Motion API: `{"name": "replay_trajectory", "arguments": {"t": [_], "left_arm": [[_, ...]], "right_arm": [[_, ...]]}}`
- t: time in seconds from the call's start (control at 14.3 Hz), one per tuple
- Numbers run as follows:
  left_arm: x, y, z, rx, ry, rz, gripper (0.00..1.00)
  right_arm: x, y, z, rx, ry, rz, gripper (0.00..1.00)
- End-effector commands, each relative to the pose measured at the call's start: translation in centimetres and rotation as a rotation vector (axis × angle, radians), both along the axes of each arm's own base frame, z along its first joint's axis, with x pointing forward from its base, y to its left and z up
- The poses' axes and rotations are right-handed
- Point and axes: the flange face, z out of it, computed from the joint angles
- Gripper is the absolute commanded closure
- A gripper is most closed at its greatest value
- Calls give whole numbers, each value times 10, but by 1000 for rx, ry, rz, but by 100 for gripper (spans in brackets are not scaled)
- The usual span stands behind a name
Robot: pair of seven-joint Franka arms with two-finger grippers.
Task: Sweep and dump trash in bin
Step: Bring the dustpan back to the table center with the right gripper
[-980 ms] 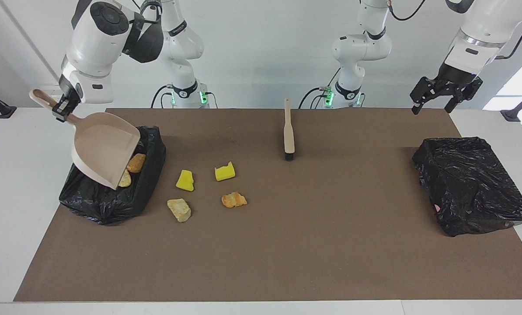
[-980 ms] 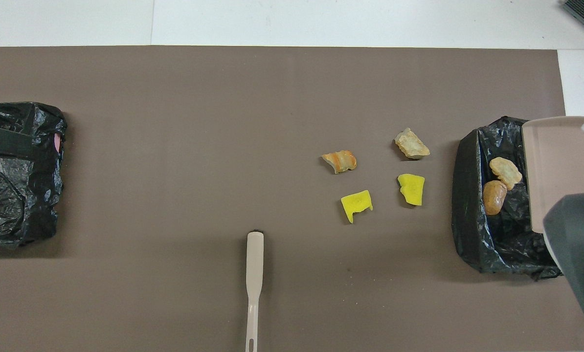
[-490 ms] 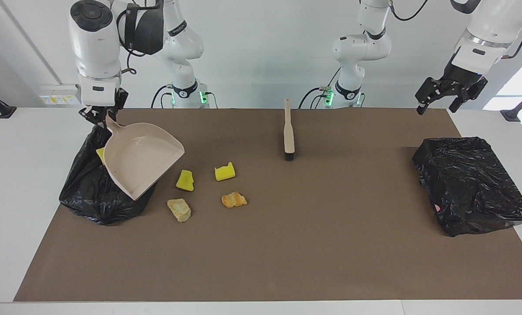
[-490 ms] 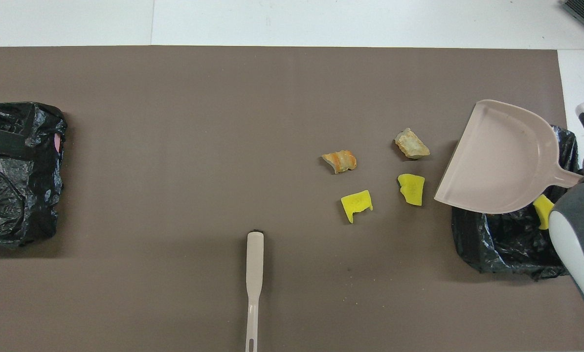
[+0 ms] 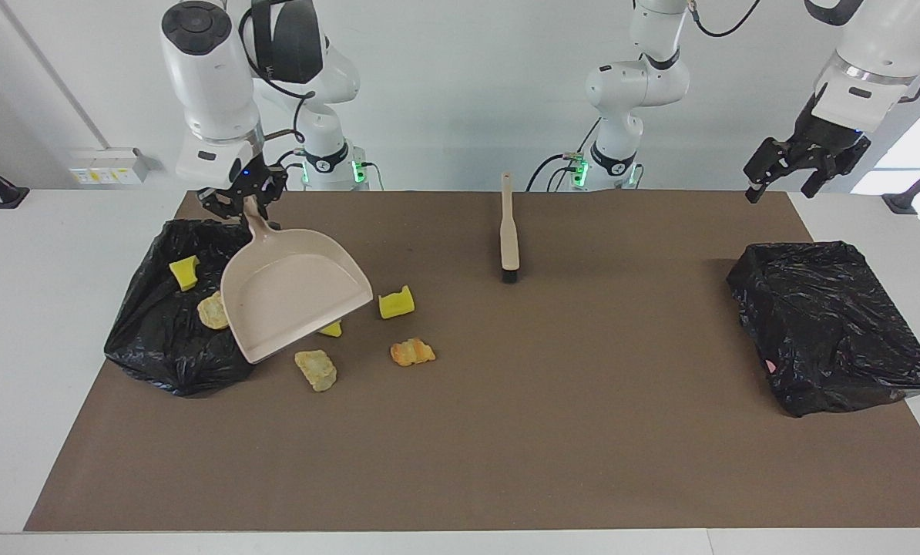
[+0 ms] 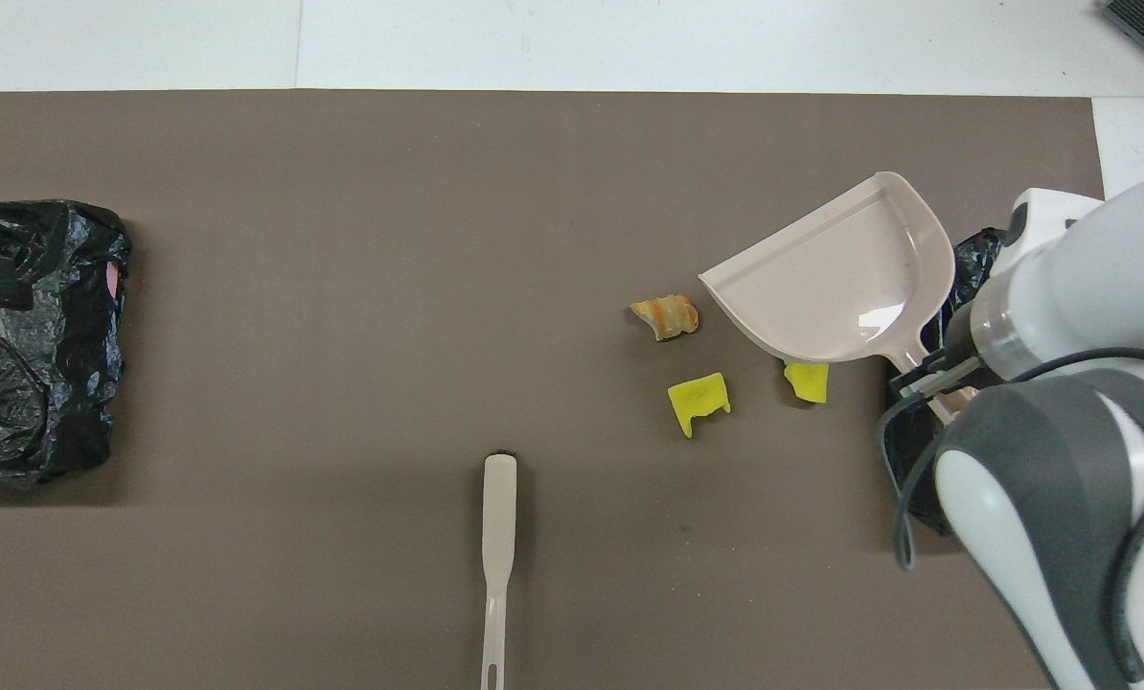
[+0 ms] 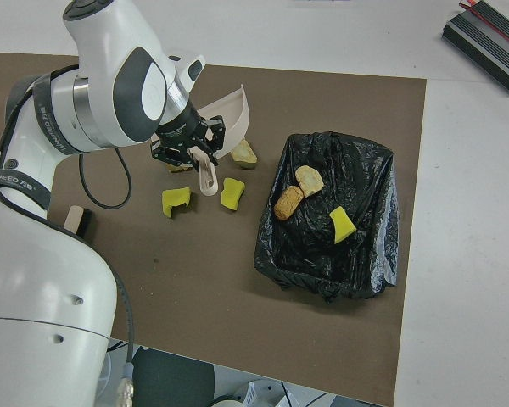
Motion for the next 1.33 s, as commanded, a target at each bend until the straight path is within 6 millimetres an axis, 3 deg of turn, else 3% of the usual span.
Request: {"name": "replay_trajectory", "arguments": {"t": [0.0, 0.28, 0.49, 0.63, 0.91, 1.05, 1.26], "left_arm": [[-4, -1, 0, -4, -27, -13, 0], [-4, 4, 1, -5, -39, -6, 0], [0, 1, 1, -6, -53, -2, 0], [-3, -1, 1, -6, -41, -4, 0], [-3, 2, 1, -6, -48, 2, 0], [-3, 0, 0, -6, -39, 1, 0], [-5, -1, 1, -6, -36, -4, 0]], "right_arm": [[10, 43, -15, 30, -35, -98, 100], [12, 126, -53, 78, -48, -225, 100], [29, 176, -61, 115, -82, -354, 100], [31, 229, -79, 134, -99, -445, 100], [40, 293, -117, 183, -119, -506, 100], [46, 314, -139, 202, -121, -521, 100], [56, 323, -172, 220, -128, -522, 100]]}}
